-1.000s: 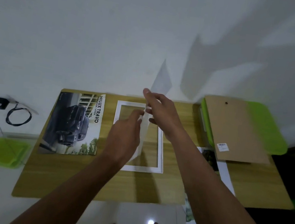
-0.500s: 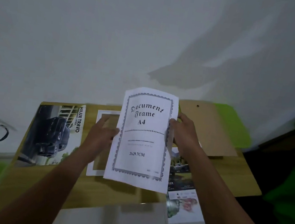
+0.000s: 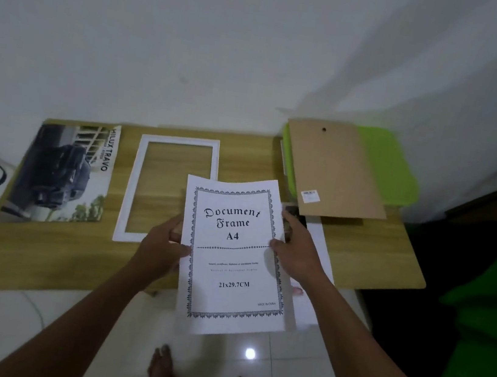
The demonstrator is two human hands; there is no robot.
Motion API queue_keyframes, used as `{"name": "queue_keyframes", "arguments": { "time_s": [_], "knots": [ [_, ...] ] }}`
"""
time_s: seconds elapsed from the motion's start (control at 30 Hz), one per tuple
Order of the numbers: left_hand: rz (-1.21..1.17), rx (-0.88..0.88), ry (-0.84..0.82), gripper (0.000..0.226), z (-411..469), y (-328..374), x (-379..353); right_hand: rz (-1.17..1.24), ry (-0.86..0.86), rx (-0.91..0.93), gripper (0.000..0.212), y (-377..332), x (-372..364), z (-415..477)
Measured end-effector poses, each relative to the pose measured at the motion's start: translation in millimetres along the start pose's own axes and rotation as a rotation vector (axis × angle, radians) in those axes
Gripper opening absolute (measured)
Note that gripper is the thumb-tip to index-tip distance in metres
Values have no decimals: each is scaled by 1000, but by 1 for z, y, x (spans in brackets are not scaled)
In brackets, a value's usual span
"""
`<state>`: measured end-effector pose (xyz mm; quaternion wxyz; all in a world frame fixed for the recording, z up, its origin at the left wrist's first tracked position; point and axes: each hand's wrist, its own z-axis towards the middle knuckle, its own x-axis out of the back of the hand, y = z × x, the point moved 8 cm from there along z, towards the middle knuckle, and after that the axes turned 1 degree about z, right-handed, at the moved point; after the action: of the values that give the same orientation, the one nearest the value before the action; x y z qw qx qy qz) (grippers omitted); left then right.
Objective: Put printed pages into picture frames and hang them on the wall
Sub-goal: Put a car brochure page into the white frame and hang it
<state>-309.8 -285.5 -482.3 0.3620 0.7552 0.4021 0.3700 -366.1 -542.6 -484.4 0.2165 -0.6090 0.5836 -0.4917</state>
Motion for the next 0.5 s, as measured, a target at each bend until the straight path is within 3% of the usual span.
{"name": "queue_keyframes", "arguments": {
  "time_s": [0.1, 0.5],
  "knots": [
    [70, 33, -2, 85, -1, -19, -29, -91, -11, -28, 71, 36, 10, -1],
    [190, 62, 49, 74, 25, -29, -114, -297, 149, -105, 61, 105, 76, 21]
  ]
}}
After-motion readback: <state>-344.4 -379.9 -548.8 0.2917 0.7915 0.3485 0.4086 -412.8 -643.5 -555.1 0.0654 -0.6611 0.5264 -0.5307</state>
